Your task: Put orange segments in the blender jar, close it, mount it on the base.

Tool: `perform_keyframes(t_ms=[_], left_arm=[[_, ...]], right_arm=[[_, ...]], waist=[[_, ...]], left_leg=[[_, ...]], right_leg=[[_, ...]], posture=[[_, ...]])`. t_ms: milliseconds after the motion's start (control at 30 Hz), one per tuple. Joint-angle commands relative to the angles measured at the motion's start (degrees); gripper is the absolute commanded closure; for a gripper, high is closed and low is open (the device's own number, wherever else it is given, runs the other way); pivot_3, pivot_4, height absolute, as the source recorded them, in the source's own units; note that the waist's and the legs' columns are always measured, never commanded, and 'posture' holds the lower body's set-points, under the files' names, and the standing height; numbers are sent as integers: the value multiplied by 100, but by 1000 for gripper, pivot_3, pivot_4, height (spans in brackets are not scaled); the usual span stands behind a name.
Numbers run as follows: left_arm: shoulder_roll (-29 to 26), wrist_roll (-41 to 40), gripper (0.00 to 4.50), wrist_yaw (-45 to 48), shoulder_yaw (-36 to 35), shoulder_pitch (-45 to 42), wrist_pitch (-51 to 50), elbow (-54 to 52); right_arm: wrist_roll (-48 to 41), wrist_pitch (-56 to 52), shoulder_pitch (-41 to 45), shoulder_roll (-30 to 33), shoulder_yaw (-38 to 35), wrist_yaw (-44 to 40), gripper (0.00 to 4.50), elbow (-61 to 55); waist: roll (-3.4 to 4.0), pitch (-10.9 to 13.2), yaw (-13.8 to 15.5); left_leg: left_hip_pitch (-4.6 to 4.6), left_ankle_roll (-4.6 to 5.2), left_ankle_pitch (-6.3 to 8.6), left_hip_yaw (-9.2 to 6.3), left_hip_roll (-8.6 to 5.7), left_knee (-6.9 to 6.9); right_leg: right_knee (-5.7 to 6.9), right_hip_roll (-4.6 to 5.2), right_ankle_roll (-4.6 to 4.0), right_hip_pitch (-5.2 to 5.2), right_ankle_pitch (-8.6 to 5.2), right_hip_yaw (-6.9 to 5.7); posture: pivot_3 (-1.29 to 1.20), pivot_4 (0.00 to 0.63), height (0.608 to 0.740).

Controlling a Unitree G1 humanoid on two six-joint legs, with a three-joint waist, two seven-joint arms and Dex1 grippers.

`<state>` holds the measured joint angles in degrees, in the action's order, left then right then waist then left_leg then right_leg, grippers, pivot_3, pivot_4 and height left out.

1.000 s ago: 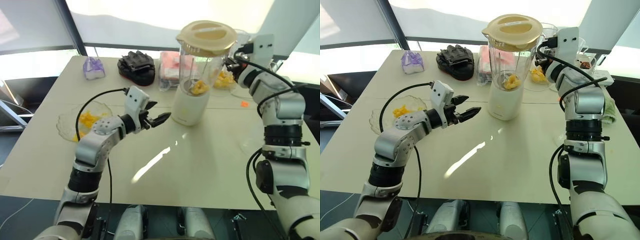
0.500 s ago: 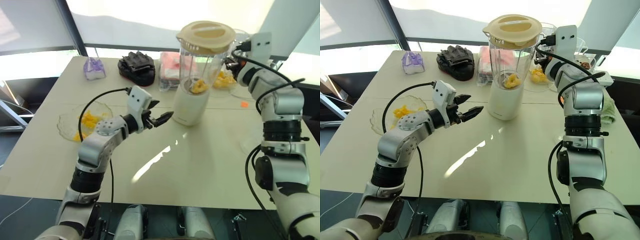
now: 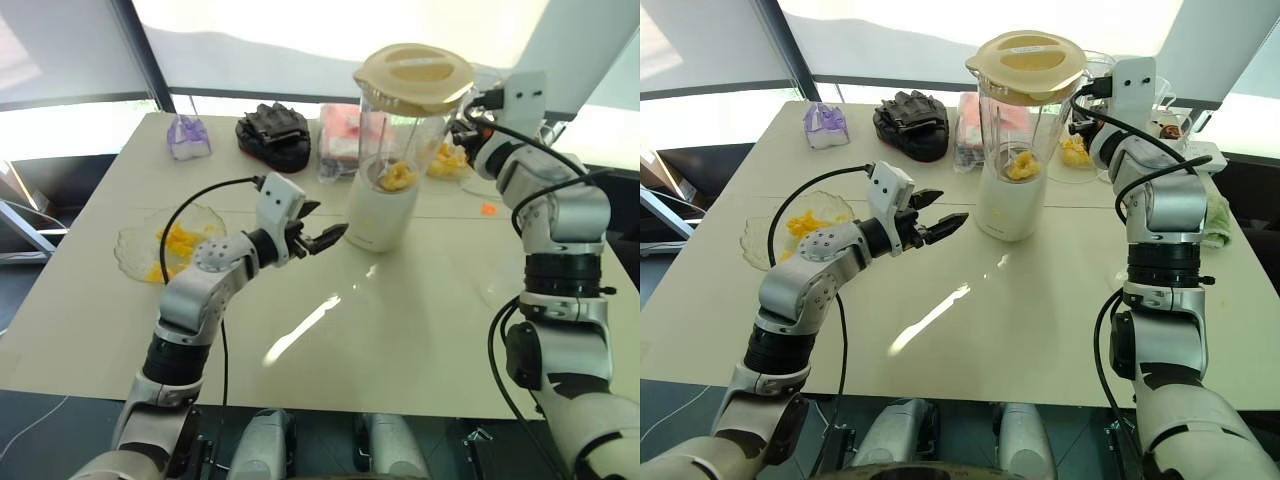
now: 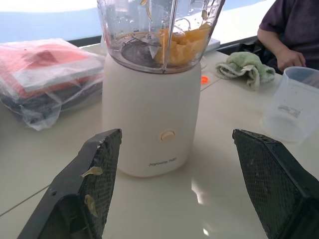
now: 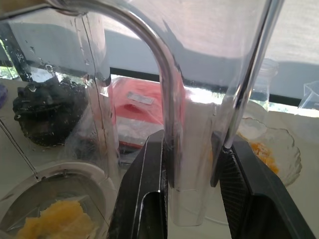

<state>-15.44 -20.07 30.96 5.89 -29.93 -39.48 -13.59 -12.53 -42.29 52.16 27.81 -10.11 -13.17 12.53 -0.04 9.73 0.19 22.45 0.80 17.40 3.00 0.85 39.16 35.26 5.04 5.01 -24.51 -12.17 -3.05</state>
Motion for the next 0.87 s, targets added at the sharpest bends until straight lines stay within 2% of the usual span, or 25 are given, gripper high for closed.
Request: perform_keyframes(t_ms=[33, 100, 167, 200, 400, 567, 733, 867], left_arm=[[32, -19, 772, -20, -11, -91, 117, -86], [43, -16, 772, -34, -10, -85, 114, -92], [51, -12, 772, -46, -13, -77, 112, -96], [48, -13, 772, -49, -19, -73, 109, -100], [46, -26, 772, -69, -23, -39, 100, -113], [-46, -30, 772, -42, -84, -37, 92, -126], [-175, -294, 772, -3, -450, -8, -7, -191], [-328, -591, 772, 68, -683, 169, -262, -297]], right_arm=[[104, -137, -131, 22, 144, -119, 2225, 296], [158, -143, -114, 61, 167, -110, 1126, 307], [186, -173, -124, 95, 183, -99, 216, 274], [197, -211, -133, 107, 188, -81, 44, 236], [218, -503, -376, 150, 123, 4, 44, -319], [148, -1166, -1070, 295, -7, 0, 44, -1576], [-114, -1870, -2146, 538, -357, -202, 44, -3248], [-662, -1445, -3787, 477, -1299, -840, 44, -4668]], waist=[[-6, -1, -2], [1, 3, 3], [8, 8, 1], [8, 8, 2], [8, 8, -2], [7, 7, 43], [7, 8, 49], [4, 8, 71]], left_leg=[[0, 0, 0, -1, 0, 0], [3, 0, 0, 0, 0, 0], [9, 0, 0, 2, 0, 0], [12, 0, 0, 3, -1, 0], [13, 0, 0, -1, -1, -4], [14, 0, 0, -2, 0, -3], [21, 0, 0, -5, 0, -3], [21, 1, 1, -19, 1, -4]], right_leg=[[0, 0, 0, 0, 0, 0], [-1, 1, 0, -1, 0, 0], [-2, 1, 0, -7, 0, 1], [-3, 1, 1, -11, 1, 1], [-4, -1, 1, -12, 1, -1], [-6, 0, 1, -11, 0, -2], [-12, 1, 1, -12, 0, -4], [-16, 0, 3, -8, -2, -13]], posture=[[0, 150, 740], [0, 150, 740], [0, 150, 740], [0, 150, 740], [0, 150, 740], [0, 150, 740], [0, 150, 740], [0, 150, 740]])
